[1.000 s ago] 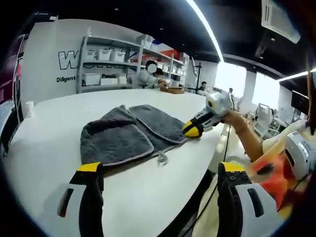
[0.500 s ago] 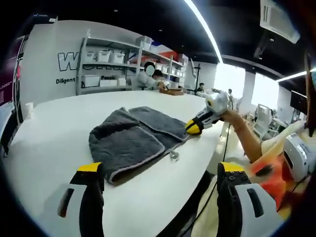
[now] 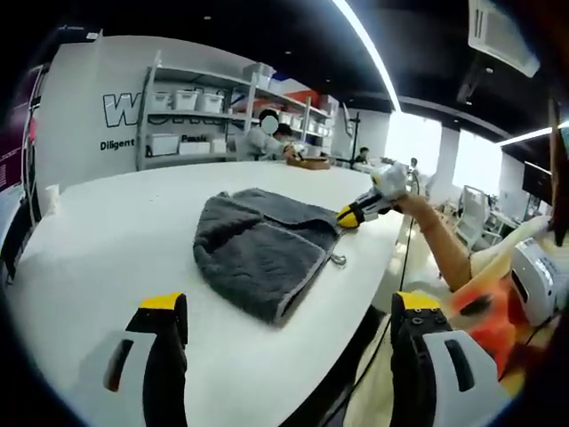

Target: Open the folded towel by lifting each exposed corner and separating the folded layers until the towel lies flat within the target outline without major curled edges

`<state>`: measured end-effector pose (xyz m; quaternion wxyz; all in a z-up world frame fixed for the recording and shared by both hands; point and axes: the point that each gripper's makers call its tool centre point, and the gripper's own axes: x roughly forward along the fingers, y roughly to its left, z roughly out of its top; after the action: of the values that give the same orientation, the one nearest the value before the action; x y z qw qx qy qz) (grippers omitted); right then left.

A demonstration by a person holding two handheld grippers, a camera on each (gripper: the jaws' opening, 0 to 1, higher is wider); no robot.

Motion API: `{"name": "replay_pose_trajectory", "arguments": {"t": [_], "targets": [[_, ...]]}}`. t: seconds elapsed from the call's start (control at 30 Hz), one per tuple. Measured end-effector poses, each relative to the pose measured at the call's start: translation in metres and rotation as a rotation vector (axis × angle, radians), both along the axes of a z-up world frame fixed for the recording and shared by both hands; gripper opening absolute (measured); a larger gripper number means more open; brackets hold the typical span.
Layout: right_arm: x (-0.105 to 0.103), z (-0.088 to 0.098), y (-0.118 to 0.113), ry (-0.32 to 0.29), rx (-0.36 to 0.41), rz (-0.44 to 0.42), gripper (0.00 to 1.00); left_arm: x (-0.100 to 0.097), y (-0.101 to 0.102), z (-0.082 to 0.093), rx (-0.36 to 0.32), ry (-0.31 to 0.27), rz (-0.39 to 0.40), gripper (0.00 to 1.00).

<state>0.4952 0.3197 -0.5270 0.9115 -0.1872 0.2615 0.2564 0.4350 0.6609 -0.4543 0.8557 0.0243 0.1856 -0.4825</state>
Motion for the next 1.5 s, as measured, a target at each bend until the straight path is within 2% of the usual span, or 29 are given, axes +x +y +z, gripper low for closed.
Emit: {"name": "replay_pose_trajectory", "arguments": {"t": [0.17, 0.33, 0.47, 0.57, 0.67, 0.8, 0.83, 1.0, 1.23, 1.5], "targets": [[0.008, -0.001, -0.013, -0.027, 0.005, -0.043, 0.01, 0.001, 0.002, 0.001, 0.001, -0.002, 0.004, 0.93], [0.006, 0.003, -0.011, -0.043, -0.054, -0.031, 0.04, 0.000, 0.001, 0.000, 0.003, -0.001, 0.003, 0.92], [0.004, 0.018, -0.016, -0.075, -0.059, -0.069, 0.12, -0.001, 0.000, -0.002, 0.007, 0.004, -0.002, 0.92], [0.002, 0.042, -0.017, -0.152, -0.040, -0.094, 0.14, -0.001, 0.000, -0.002, 0.005, 0.006, -0.005, 0.92], [-0.004, 0.061, -0.004, -0.195, 0.016, -0.062, 0.19, -0.001, -0.001, -0.002, 0.004, 0.008, -0.007, 0.92], [-0.013, 0.072, 0.020, -0.211, 0.043, 0.007, 0.43, -0.002, -0.003, -0.003, 0.006, 0.012, -0.014, 0.92], [-0.014, 0.074, 0.026, -0.218, 0.050, 0.024, 0.45, -0.003, -0.004, -0.003, 0.005, 0.013, -0.019, 0.92], [-0.017, 0.079, 0.048, -0.235, 0.041, 0.081, 0.35, -0.004, -0.004, -0.005, 0.009, 0.018, -0.022, 0.91], [-0.020, 0.074, 0.080, -0.219, 0.062, 0.164, 0.41, -0.007, -0.004, 0.003, -0.019, 0.010, -0.030, 0.90], [-0.022, 0.057, 0.112, -0.195, 0.018, 0.250, 0.44, -0.008, -0.003, 0.003, -0.020, 0.010, -0.026, 0.90]]}}
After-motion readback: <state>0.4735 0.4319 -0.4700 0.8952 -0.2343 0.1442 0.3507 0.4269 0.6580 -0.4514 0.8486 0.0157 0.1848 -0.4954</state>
